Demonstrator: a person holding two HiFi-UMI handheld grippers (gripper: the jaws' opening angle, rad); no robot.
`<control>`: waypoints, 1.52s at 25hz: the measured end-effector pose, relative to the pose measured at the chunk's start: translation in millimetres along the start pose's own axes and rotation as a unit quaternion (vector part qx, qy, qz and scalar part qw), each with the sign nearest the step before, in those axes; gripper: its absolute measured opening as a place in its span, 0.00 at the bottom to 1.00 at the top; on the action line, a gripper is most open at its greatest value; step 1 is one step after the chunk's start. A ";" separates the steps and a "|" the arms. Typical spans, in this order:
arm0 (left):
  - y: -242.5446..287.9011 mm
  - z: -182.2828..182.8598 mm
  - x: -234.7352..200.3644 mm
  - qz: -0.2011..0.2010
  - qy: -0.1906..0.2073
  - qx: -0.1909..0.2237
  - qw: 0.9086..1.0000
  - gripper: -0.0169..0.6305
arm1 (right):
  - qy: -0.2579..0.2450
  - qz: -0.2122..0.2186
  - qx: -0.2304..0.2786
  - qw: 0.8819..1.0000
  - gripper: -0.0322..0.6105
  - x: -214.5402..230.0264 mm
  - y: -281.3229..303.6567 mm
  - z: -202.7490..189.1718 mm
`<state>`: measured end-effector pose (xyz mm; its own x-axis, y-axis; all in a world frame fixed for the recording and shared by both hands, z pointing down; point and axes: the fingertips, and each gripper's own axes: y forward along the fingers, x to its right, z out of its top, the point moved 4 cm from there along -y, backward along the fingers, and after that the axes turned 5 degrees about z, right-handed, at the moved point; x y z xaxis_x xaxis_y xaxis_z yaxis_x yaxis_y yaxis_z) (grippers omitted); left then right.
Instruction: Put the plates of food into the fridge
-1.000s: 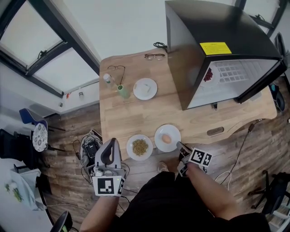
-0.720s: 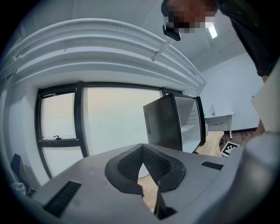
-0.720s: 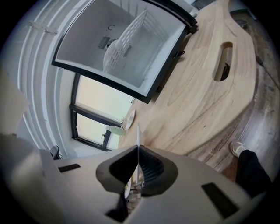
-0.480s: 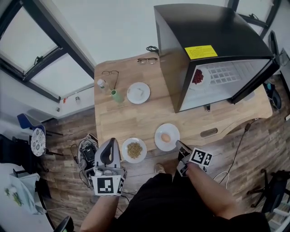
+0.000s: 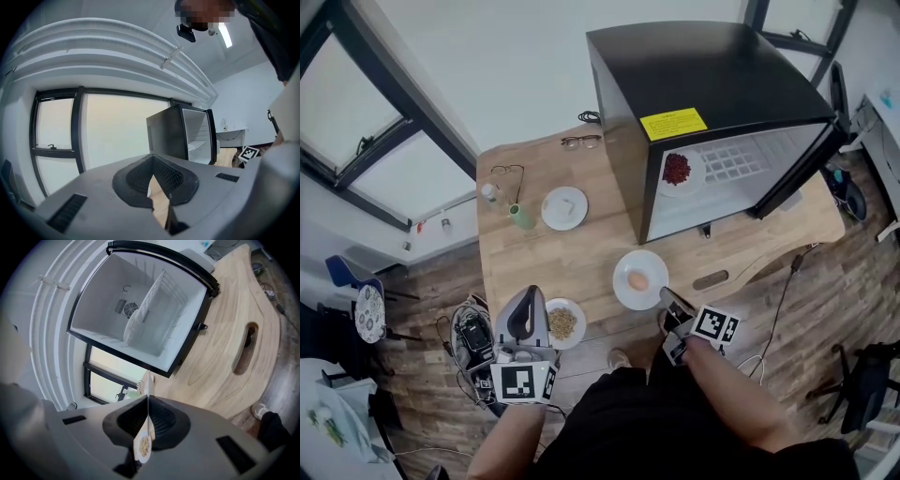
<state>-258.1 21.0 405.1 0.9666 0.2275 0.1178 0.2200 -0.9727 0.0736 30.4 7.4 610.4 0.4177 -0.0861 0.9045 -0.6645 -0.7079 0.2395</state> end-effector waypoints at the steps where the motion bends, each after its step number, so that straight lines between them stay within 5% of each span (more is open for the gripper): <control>1: 3.6 2.4 3.8 -0.004 -0.001 0.003 1.000 0.03 | -0.003 0.000 0.004 1.000 0.10 -1.4 -3.1 5.1; 23: 91.2 44.6 87.3 -0.092 -0.008 0.051 0.994 0.03 | -0.009 0.013 0.137 0.990 0.10 -17.1 -86.9 126.4; 38: 131.8 76.2 94.7 -0.085 -0.007 0.070 0.994 0.03 | -0.042 0.034 0.183 0.982 0.10 -42.6 -108.6 201.2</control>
<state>-127.5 -89.1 350.5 0.9155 0.3893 0.1015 0.3952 -0.9174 -0.0466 209.4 -53.1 474.9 0.4401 -0.1879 0.8781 -0.4315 -0.9018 0.0233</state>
